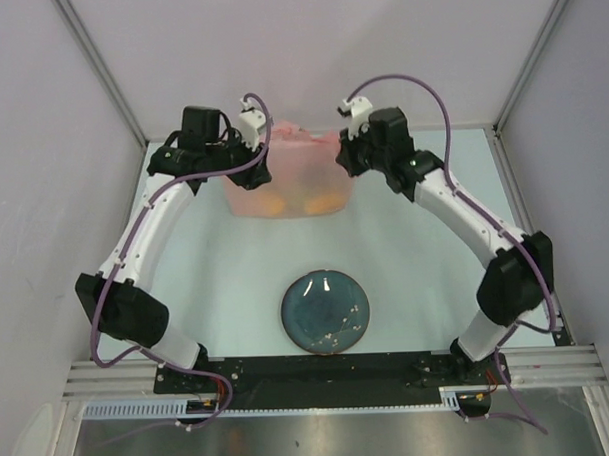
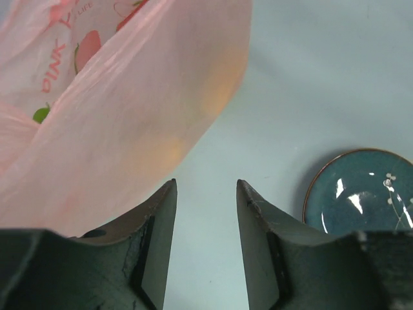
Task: Take the fake fruits out of the plastic bag
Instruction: Adjust the plastic bag at the center of the board.
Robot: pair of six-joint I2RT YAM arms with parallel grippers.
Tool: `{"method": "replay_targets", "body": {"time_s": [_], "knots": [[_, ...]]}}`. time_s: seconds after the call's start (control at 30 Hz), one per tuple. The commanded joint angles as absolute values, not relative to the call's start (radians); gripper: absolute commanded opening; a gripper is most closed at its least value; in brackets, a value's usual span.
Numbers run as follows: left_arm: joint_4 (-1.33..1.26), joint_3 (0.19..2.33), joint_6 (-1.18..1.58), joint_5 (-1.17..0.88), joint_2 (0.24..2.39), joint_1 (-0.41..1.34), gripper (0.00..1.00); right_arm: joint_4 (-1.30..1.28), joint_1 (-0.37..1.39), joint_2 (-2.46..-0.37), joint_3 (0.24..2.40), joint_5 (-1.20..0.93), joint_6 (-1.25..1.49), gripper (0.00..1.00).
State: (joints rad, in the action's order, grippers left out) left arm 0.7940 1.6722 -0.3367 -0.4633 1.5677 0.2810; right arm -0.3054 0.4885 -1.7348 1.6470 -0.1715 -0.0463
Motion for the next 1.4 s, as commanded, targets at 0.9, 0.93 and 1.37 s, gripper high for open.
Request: {"method": "replay_targets", "body": {"time_s": [0.9, 0.93, 1.37], "knots": [[0.713, 1.41, -0.341, -0.144, 1.513, 0.325, 0.15, -0.264, 0.492, -1.283, 1.121, -0.239, 0.054, 0.0], [0.718, 1.361, -0.339, -0.131, 1.475, 0.327, 0.11, -0.262, 0.492, -1.278, 1.111, -0.239, 0.057, 0.0], [0.612, 1.357, -0.299, 0.089, 1.486, 0.314, 0.51, -0.236, 0.485, -1.295, 1.098, -0.252, 0.078, 0.0]]}}
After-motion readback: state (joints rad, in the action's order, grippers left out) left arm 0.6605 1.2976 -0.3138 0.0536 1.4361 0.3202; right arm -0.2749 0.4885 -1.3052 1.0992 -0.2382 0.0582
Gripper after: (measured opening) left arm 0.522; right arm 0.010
